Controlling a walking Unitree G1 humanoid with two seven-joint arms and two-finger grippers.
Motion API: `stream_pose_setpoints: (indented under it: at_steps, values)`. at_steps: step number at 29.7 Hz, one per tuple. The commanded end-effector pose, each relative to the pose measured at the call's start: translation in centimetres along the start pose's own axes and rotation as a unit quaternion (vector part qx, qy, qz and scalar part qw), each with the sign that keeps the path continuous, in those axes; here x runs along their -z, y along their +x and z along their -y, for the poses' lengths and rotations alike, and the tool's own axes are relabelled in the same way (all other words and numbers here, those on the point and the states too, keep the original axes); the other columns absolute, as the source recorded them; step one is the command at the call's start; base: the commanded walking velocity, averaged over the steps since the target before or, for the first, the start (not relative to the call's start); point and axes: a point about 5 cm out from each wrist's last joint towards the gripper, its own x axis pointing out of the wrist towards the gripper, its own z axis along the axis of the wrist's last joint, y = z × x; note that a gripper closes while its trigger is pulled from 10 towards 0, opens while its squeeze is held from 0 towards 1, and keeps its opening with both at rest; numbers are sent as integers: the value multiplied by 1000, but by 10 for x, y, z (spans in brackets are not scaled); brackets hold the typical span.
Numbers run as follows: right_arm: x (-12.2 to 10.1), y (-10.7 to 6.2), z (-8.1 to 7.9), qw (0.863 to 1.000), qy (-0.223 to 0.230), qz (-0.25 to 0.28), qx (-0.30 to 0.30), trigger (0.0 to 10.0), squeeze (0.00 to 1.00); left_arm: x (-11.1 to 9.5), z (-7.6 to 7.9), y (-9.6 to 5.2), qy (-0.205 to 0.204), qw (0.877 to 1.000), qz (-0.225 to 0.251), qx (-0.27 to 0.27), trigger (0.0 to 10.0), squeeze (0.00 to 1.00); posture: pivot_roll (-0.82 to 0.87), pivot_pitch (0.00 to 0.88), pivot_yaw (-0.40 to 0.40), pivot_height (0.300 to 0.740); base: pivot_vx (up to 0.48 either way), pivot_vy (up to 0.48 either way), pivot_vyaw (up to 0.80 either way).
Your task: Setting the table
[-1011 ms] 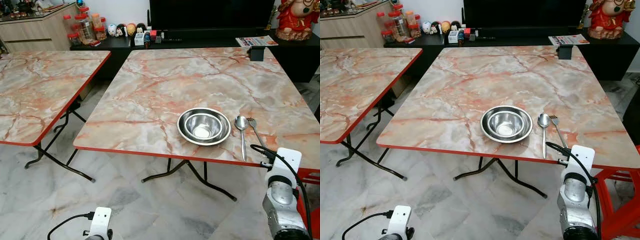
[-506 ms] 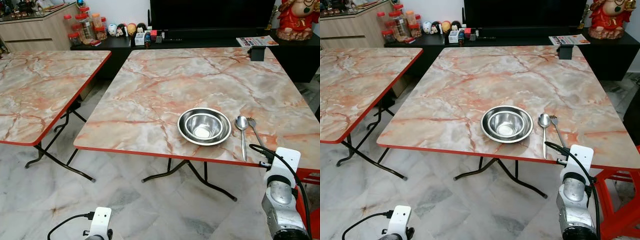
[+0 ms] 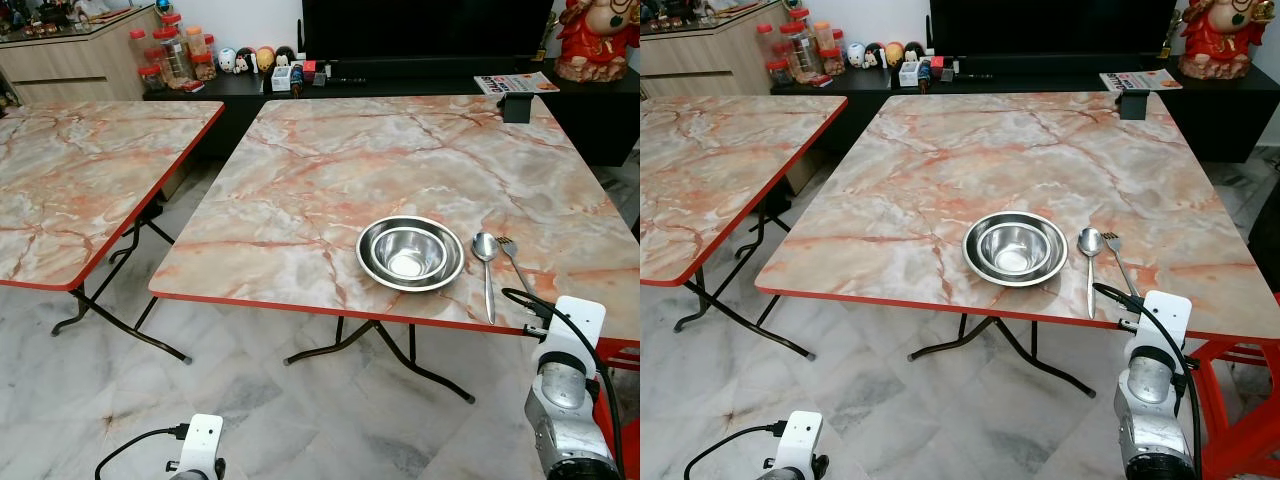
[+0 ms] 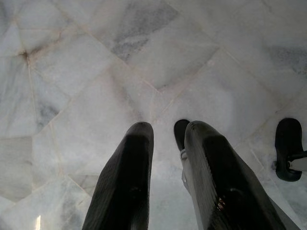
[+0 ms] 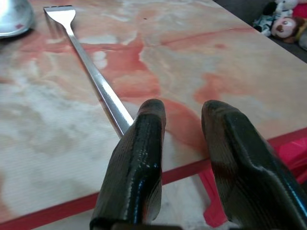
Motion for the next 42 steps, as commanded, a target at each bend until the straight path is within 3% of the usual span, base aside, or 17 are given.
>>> stream_pose_setpoints:
  at_steps: [1, 12, 18, 21, 42]
  values:
    - [8, -3, 2, 1000, -2, -20, 11, 10000, 0, 2, -3, 0, -3, 1000, -8, 0, 10000, 0, -114, 0, 77, 740, 0, 0, 0]
    - [8, -8, -1, 1000, 7, -22, 19, 10000, 0, 2, -3, 0, -2, 1000, -8, 0, 10000, 0, -112, 0, 75, 740, 0, 0, 0]
    - [-3, -8, -10, 999, 47, 4, -3, 10000, 0, 2, -3, 0, -2, 1000, -6, -1, 10000, 0, -111, 0, 72, 740, 0, 0, 0]
    - [-4, -8, -11, 999, 46, 6, -4, 10000, 0, 1, -3, 0, -2, 1000, -6, -1, 10000, 0, -111, 0, 72, 740, 0, 0, 0]
    - [-5, -6, -13, 997, 77, -18, 21, 10000, 0, 0, -1, 0, 3, 1000, -4, 2, 10000, 0, -108, 0, 70, 740, 0, 0, 0]
